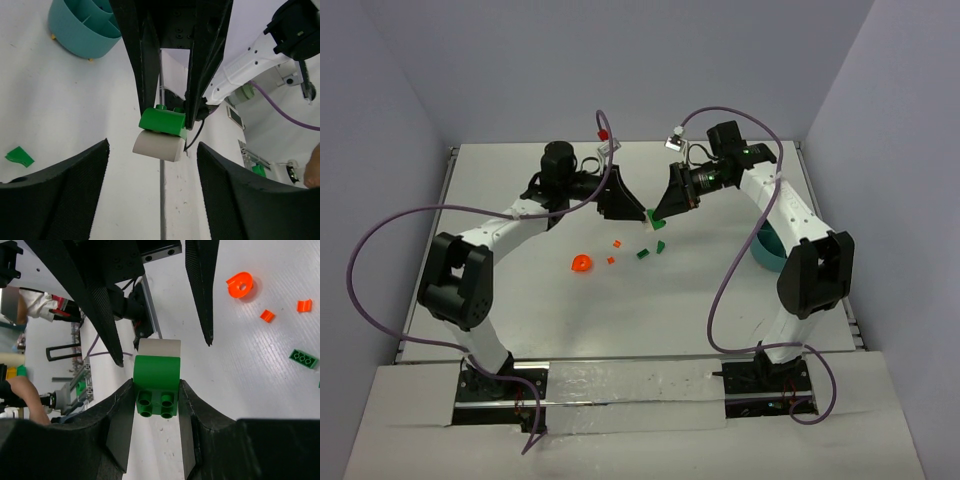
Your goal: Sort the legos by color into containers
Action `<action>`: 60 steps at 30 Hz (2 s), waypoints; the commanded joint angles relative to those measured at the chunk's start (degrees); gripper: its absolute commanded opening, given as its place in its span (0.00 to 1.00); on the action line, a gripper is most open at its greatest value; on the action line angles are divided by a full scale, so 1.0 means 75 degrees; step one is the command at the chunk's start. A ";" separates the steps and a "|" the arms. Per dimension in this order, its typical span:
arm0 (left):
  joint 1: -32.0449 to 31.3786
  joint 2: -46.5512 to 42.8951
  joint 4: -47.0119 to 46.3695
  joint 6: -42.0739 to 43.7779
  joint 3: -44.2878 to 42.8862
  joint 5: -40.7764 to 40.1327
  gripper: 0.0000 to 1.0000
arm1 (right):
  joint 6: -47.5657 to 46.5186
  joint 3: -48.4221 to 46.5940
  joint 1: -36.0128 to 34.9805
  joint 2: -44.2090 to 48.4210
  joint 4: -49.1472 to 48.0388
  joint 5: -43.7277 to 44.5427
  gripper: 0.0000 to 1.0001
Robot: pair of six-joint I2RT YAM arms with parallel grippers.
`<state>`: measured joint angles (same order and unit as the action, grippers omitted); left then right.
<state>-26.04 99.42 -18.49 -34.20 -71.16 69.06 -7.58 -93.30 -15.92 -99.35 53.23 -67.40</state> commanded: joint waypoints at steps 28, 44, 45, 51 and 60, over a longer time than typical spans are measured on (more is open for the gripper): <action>-0.0360 0.0114 -0.2398 -0.1620 0.0262 0.0938 0.64 | -0.0607 -0.0065 0.0050 0.0545 0.0191 -0.0269 0.00; -0.0379 0.0061 -0.2727 -0.1698 0.0479 0.0957 0.07 | -0.0625 -0.0037 0.0170 0.0532 0.0239 -0.0126 0.00; -0.0383 0.0046 -0.2785 -0.1768 0.0550 0.0945 0.04 | -0.0578 -0.0041 0.0262 0.0532 0.0216 -0.0145 0.00; -0.0354 -0.0125 -0.1387 -0.0397 0.0598 0.0793 0.00 | -0.0574 -0.0218 0.0906 0.0708 0.0287 -0.0054 0.00; -0.0360 -0.0238 0.2625 0.2847 0.0067 -0.0135 0.00 | -0.1621 -0.0788 0.2004 0.0850 0.1677 0.0458 0.00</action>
<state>-28.51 100.25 -10.83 -25.59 -67.73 71.43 -14.93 -95.67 -2.95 -96.65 59.78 -66.00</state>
